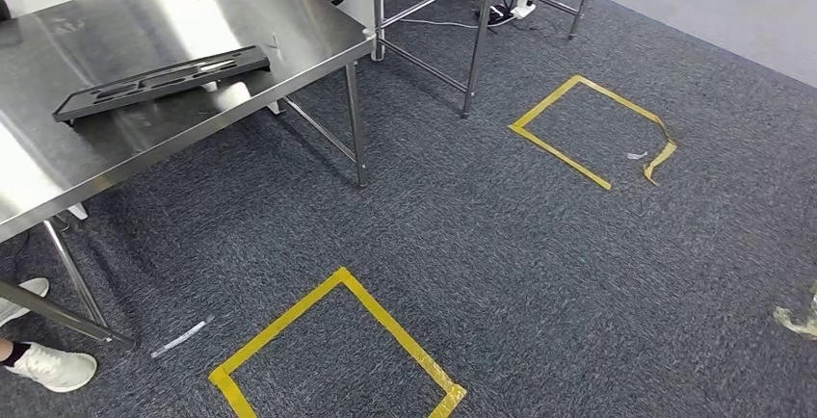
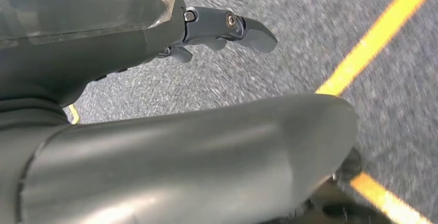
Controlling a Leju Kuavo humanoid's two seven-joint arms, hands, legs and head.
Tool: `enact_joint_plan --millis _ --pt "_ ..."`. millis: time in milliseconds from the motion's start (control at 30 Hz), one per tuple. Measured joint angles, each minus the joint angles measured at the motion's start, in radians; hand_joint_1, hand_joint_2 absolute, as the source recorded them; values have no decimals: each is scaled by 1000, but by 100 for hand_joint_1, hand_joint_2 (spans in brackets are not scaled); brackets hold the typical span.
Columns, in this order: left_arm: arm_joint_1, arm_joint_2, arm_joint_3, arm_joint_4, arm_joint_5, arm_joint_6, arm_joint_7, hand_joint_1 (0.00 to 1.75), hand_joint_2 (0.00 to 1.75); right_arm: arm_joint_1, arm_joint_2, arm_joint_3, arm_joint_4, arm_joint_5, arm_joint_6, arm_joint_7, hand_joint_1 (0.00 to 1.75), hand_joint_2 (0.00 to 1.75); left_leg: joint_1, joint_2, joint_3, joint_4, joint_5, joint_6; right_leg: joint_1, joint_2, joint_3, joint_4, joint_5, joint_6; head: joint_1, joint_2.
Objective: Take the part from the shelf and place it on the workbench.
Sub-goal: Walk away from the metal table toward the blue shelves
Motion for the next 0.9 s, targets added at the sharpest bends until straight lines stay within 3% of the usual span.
enact_joint_plan --millis 67,100,133,200,267,333,400,467,500,533,567,633,700,767,833,900 --pt "0 -6 -1 0 -2 -5 0 0 0 1 -1 -1 0 -1 0 -18 0 0 4 24 3 1 -2 -6 -10 -21 60 -102 45 25 0 0" --pt "-1 -9 -1 0 -3 -4 0 0 0 -1 0 -2 0 -5 0 -25 0 0 2 34 5 3 -6 -13 -12 -49 105 -181 69 35 3 0" --pt "-1 -12 -1 0 -3 -3 1 0 0 -4 0 -5 0 -9 2 -31 0 0 0 44 7 5 -9 -21 -12 -70 139 -243 88 37 6 0" --pt "-2 -14 -1 0 -7 3 4 0 0 -9 6 -9 0 -11 5 -39 0 0 -6 64 11 8 -13 -36 -7 -87 163 -292 99 27 5 0" --pt "-5 -13 -2 0 -7 9 8 0 0 -8 11 -12 0 -8 7 -38 0 0 -1 74 17 8 -17 -49 -8 -62 155 -288 102 9 -2 0" --pt "-8 -8 -3 0 0 9 8 0 0 -6 15 -14 0 -2 8 -28 0 0 6 31 5 44 -50 -60 -13 -40 153 -290 105 -8 -6 0" --pt "-6 -4 -3 0 3 6 9 0 0 -8 18 -15 0 2 3 -17 0 0 8 -30 -47 159 -121 -61 -11 -18 150 -290 111 -23 -10 0" --pt "-2 -3 -3 0 2 5 11 0 0 -8 19 -17 0 -3 -2 -12 0 0 6 -50 -106 281 -170 -56 -3 7 146 -290 114 -32 -12 0" --pt "-1 -2 -3 0 4 5 11 0 0 -7 19 -19 0 -7 -3 -9 0 0 6 -53 -117 300 -166 -53 -1 22 145 -289 115 -34 -12 0" --pt "-1 -2 -2 0 6 4 10 0 0 -6 18 -21 0 -9 -3 -6 0 0 6 -56 -110 280 -142 -49 2 37 146 -289 116 -35 -12 0" --pt "-1 -2 -2 0 7 4 10 0 0 -4 17 -22 1 -8 -3 -2 0 0 5 -64 -86 227 -106 -43 3 51 147 -289 117 -35 -12 0" --pt "-1 -1 -2 0 7 3 10 0 0 -5 17 -23 1 -5 -3 4 0 0 5 -110 -27 95 -41 -27 6 77 147 -286 118 -32 -12 0" --pt "-2 -1 -2 0 8 3 9 0 0 -6 18 -23 1 -2 -3 9 0 0 2 -139 0 32 -24 -18 7 98 139 -284 121 -23 -13 0" --pt "-4 -1 0 0 17 4 7 0 0 -5 17 -23 1 5 -1 19 0 0 -2 -120 3 21 -20 -14 5 118 129 -285 127 -9 -13 0" --pt "-5 -3 3 0 29 6 2 0 0 -4 15 -21 1 20 2 27 0 0 -1 -95 7 6 -9 -7 7 91 108 -260 116 -3 -9 0" --pt "-4 -5 7 0 39 3 -1 0 0 -8 14 -18 1 36 2 24 0 0 0 -64 9 -2 -3 -2 8 34 53 -158 68 -6 -3 0"
